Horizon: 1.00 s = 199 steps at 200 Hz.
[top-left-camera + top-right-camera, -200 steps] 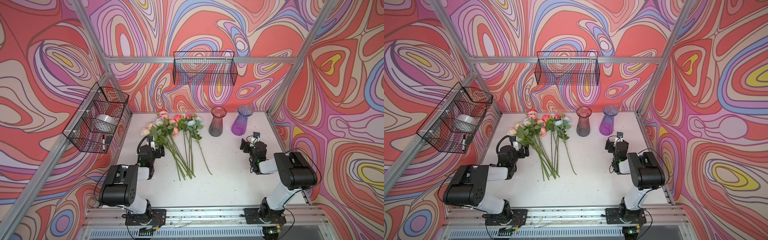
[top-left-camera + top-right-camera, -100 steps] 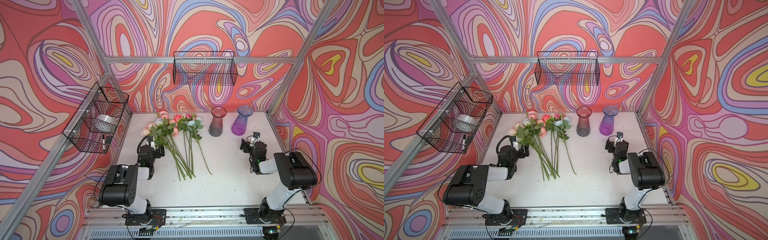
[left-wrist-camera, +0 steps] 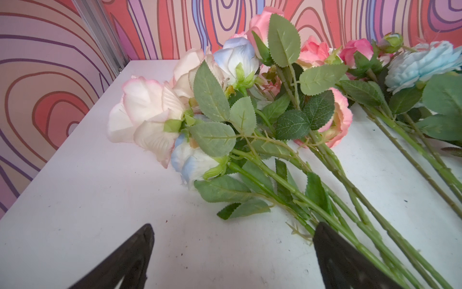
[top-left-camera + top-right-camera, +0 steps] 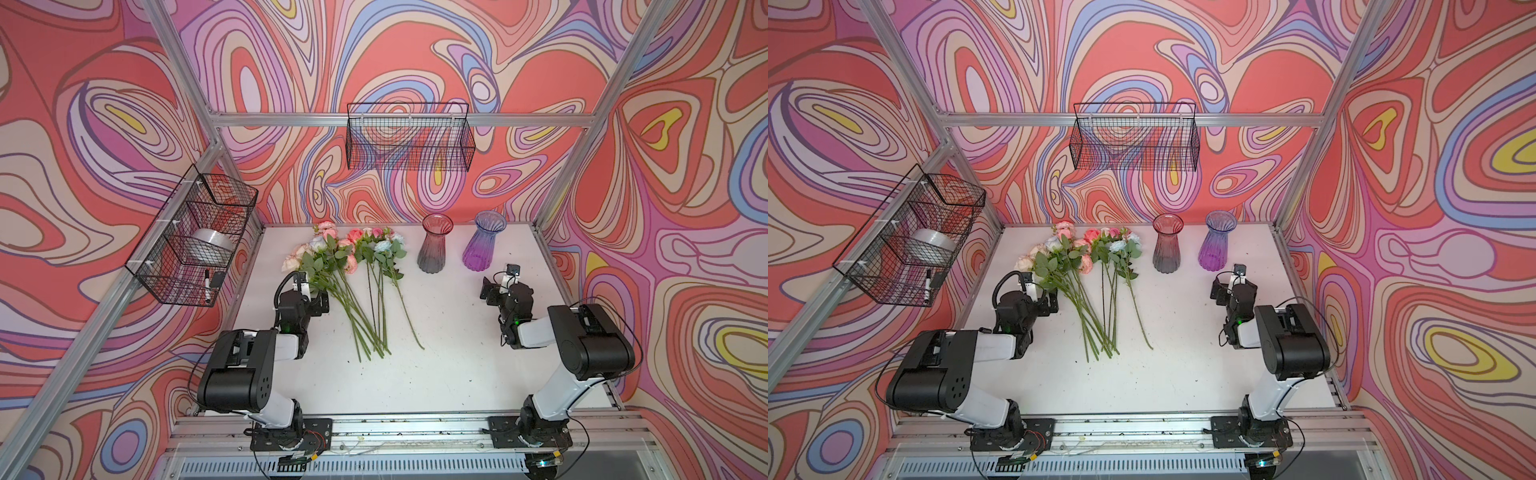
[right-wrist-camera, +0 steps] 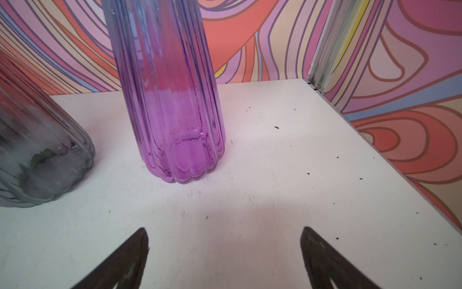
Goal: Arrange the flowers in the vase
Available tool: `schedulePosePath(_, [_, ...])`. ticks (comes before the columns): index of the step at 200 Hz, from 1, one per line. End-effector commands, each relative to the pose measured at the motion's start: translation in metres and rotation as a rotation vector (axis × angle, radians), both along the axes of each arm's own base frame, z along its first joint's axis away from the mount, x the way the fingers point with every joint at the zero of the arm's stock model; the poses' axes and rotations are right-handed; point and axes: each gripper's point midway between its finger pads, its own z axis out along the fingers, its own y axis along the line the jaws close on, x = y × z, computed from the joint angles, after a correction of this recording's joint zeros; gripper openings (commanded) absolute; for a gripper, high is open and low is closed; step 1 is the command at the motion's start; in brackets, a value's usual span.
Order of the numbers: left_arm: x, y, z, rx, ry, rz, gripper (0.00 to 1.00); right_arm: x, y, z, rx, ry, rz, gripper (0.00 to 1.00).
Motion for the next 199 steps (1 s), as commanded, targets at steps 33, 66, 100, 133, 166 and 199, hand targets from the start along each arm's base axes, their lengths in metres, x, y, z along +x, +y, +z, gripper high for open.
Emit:
schedulePosePath(33, [0.002,-0.003,0.002,-0.002,-0.009,-0.012,1.00,0.003,0.000,0.009,-0.002,-0.023,0.006,0.98])
schedulePosePath(66, [0.003,-0.003,0.002,-0.001,-0.007,-0.013,1.00,0.001,-0.004,0.013,-0.015,-0.037,-0.026,0.98])
schedulePosePath(100, [0.000,0.000,0.023,0.004,-0.017,0.003,1.00,0.003,-0.013,0.047,-0.054,-0.018,-0.133,0.98])
schedulePosePath(133, [-0.003,-0.003,0.124,-0.008,-0.122,-0.009,1.00,0.001,-0.021,0.123,0.072,-0.049,-0.241,0.98])
schedulePosePath(166, [-0.031,0.025,0.239,-0.351,-0.281,0.251,1.00,0.006,-0.008,0.197,0.263,-0.003,-0.224,0.98])
schedulePosePath(199, [-0.073,0.032,0.287,-0.514,-0.391,0.305,1.00,0.013,0.000,0.243,0.393,-0.059,-0.211,0.78])
